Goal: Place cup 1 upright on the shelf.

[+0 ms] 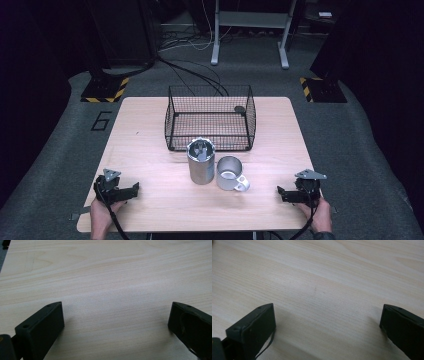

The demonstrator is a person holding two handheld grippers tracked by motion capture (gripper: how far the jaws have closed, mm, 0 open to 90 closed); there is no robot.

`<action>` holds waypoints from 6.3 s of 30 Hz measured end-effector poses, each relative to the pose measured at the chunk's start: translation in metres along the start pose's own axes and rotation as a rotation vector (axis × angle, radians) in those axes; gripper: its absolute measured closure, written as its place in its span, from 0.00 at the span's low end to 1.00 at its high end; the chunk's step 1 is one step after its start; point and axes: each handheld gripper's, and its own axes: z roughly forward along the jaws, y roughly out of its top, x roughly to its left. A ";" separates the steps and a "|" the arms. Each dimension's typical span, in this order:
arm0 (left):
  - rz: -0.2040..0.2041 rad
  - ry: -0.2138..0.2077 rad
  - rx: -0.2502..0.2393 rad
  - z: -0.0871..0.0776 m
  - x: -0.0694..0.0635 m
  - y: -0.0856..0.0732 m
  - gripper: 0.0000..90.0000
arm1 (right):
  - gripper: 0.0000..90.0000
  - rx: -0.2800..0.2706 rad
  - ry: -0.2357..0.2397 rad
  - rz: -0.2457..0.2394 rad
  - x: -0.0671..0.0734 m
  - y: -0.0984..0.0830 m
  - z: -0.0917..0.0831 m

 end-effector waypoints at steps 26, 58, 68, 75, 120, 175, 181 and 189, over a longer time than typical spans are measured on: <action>0.090 -0.196 -0.048 -0.030 -0.042 0.031 0.00 | 0.00 0.004 0.006 -0.002 -0.003 0.002 0.001; 0.225 -0.380 -0.162 -0.058 -0.096 0.081 0.00 | 0.00 0.000 0.006 0.005 -0.003 0.001 0.001; 0.286 -0.429 -0.175 -0.058 -0.116 0.100 0.00 | 0.00 0.000 0.006 0.005 -0.003 0.001 0.001; 0.312 -0.467 -0.198 -0.055 -0.133 0.110 0.00 | 0.00 0.000 0.005 0.006 -0.003 0.001 0.001; 0.361 -0.576 -0.257 -0.008 -0.187 0.146 0.00 | 0.01 -0.006 0.004 -0.004 -0.003 0.001 0.001; 0.391 -0.567 -0.314 -0.037 -0.157 0.154 0.04 | 0.01 -0.002 0.005 -0.002 -0.004 0.002 0.002; 0.387 -0.555 -0.317 -0.046 -0.148 0.158 0.04 | 0.00 0.003 0.006 0.005 -0.004 0.003 0.003; 0.373 -0.545 -0.326 -0.055 -0.139 0.163 0.04 | 0.00 0.003 0.013 0.003 -0.005 0.005 0.005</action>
